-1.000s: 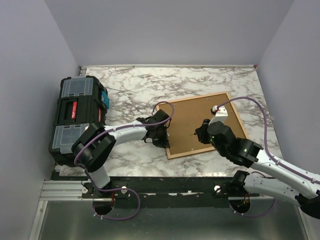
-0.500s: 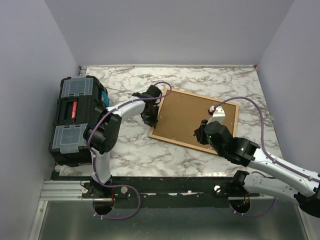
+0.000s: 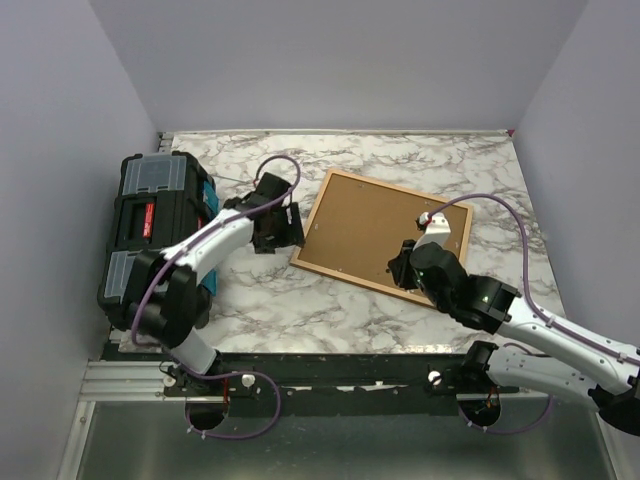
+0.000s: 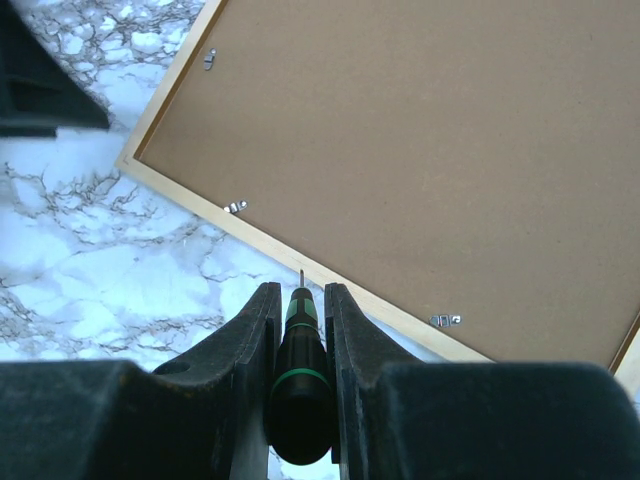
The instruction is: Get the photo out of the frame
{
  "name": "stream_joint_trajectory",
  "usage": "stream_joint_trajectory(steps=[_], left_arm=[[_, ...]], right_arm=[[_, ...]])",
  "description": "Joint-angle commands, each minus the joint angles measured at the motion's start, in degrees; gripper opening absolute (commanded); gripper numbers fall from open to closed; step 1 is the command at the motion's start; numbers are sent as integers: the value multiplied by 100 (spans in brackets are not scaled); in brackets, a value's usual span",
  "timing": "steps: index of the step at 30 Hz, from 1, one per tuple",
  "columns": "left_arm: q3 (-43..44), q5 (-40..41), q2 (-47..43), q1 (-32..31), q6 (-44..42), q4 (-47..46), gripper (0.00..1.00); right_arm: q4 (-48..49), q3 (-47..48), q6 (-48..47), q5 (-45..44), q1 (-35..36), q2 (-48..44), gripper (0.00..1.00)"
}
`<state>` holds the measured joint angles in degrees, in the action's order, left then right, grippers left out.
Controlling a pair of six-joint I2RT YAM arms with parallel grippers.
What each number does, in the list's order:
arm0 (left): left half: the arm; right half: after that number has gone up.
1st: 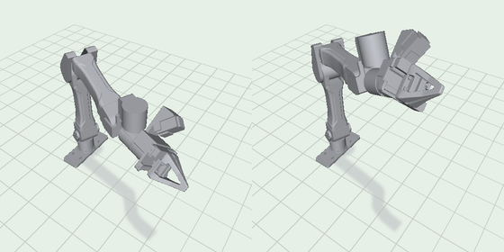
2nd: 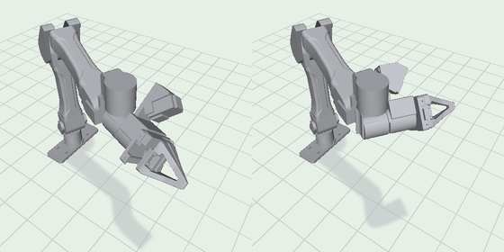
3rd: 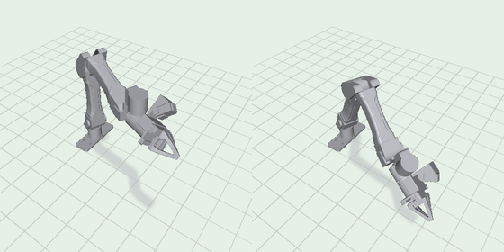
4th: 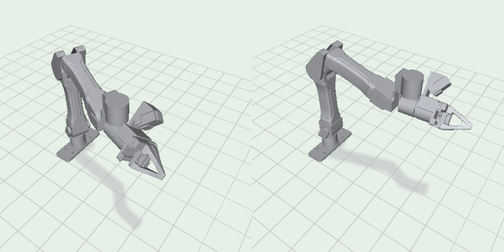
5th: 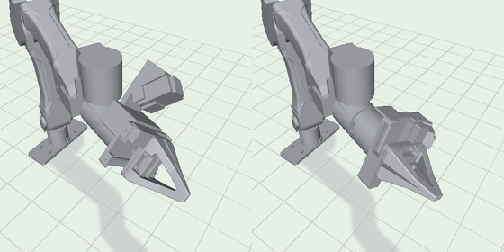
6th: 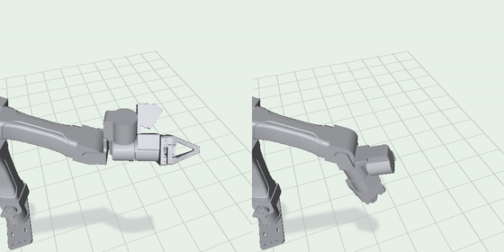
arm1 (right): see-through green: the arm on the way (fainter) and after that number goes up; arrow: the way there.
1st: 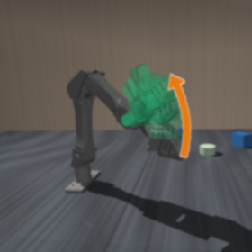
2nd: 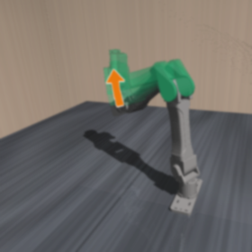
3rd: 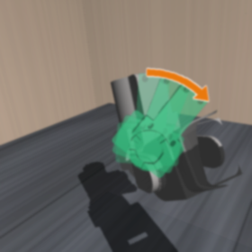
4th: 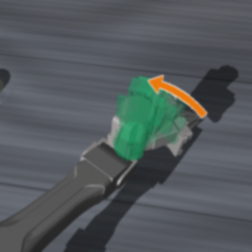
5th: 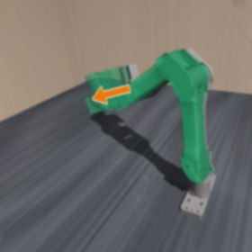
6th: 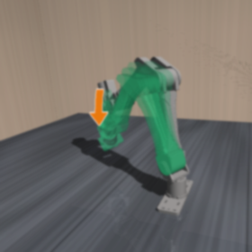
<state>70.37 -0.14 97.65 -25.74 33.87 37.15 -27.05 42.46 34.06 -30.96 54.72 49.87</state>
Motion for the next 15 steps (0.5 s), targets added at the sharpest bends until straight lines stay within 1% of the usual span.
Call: stream_joint_trajectory(steps=[1, 2, 4, 6, 10, 11, 13, 15], left_arm=[[-1560, -1084, -1354, 16, 2126, -1151, 78], [-1901, -1370, -1519, 16, 2606, -1559, 80], [-2188, -1735, -1552, -13, 3488, -1767, 81], [-2347, -2069, -1410, -149, 4083, -1984, 80], [-2669, -1533, -1433, -710, 5214, -2235, 83], [-2787, -1443, -1435, -818, 5630, -2351, 83], [-2947, -1377, -1355, -968, 6269, -2541, 84], [-2906, -1324, -1208, -1053, 6698, -2528, 83]], right_arm=[[54, -16, 64, -40, -5, -86, 0], [75, -18, 58, -42, -5, -84, 0], [109, -26, 54, -34, -3, -93, 0], [129, -27, 47, -22, -5, -89, 0], [122, -36, 61, -16, -5, -122, 0], [108, -36, 67, -14, 2, -151, 0], [86, -48, 70, -6, -3, -209, 0], [52, -77, 78, -42, -5, -270, 0]])
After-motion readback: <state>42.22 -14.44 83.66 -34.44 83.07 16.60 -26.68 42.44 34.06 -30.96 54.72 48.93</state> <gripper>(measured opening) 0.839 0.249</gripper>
